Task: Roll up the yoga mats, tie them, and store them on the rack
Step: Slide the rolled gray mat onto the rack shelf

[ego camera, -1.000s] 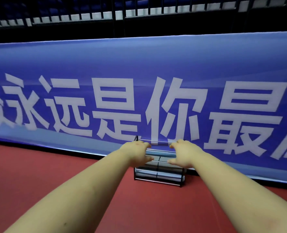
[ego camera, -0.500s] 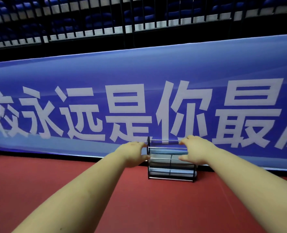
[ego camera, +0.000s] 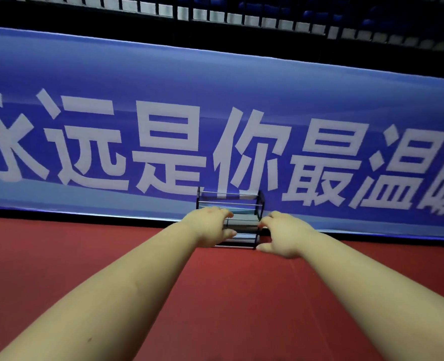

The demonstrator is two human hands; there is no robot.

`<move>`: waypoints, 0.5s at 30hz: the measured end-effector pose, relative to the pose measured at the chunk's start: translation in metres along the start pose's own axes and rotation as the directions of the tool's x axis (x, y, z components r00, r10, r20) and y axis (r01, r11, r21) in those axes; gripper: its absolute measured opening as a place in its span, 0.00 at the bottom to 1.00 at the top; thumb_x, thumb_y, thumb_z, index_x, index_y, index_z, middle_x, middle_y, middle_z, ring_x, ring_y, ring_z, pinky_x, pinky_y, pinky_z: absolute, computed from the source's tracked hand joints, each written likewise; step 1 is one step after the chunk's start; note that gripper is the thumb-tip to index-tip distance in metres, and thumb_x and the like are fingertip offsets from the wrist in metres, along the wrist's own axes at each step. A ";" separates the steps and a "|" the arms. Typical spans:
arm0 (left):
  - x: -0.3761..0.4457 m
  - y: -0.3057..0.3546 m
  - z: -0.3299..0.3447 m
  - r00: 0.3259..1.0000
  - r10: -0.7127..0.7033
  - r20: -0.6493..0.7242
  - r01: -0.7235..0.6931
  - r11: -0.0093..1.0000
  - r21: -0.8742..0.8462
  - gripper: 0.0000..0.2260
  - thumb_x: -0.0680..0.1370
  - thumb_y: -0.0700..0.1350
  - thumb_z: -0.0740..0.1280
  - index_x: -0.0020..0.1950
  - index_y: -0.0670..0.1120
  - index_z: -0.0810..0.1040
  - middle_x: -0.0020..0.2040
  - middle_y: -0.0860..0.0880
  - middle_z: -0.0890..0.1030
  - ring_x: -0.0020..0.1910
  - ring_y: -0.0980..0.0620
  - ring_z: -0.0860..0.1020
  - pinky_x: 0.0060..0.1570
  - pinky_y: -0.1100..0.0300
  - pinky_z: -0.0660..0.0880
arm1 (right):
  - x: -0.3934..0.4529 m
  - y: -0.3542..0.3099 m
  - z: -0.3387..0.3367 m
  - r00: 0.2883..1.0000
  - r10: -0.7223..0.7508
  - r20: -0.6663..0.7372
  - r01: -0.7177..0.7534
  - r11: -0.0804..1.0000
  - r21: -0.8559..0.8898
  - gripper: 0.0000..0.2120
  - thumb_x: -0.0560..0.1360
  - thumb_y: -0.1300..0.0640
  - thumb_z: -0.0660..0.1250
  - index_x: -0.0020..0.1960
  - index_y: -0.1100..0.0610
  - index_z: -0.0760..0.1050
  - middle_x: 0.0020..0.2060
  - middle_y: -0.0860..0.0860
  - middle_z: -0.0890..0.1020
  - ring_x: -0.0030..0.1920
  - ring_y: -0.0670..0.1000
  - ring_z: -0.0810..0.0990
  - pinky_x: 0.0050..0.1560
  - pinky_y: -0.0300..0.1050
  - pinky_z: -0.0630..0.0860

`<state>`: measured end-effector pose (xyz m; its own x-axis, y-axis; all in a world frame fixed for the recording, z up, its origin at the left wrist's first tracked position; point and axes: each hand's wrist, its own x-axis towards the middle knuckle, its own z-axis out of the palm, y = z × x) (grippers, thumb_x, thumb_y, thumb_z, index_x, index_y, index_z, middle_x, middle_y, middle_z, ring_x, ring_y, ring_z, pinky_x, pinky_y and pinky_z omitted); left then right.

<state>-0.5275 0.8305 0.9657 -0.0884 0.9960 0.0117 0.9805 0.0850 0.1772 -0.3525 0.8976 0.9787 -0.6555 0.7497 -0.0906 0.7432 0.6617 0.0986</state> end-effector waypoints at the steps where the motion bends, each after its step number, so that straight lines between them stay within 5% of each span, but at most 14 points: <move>1: -0.006 0.005 0.002 1.000 0.007 0.004 -0.007 1.000 -0.013 0.25 0.79 0.57 0.60 0.74 0.50 0.62 0.72 0.48 0.67 0.70 0.49 0.66 0.67 0.54 0.64 | -0.007 -0.002 0.002 1.000 0.004 0.002 -0.004 1.000 0.010 0.28 0.75 0.41 0.63 0.71 0.51 0.64 0.66 0.52 0.68 0.66 0.54 0.68 0.64 0.50 0.69; 15: -0.095 0.151 0.037 0.998 0.014 0.058 -0.018 0.998 0.063 0.25 0.79 0.58 0.59 0.74 0.49 0.62 0.72 0.48 0.66 0.70 0.48 0.65 0.67 0.55 0.63 | -0.180 0.064 0.034 0.998 0.071 -0.003 -0.070 0.996 0.060 0.29 0.75 0.40 0.63 0.72 0.52 0.64 0.67 0.52 0.67 0.67 0.54 0.68 0.65 0.50 0.68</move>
<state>-0.3646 0.7499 0.9549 -0.0639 0.9970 -0.0432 0.9910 0.0685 0.1146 -0.1824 0.8043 0.9675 -0.6019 0.7945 -0.0802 0.7941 0.6061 0.0453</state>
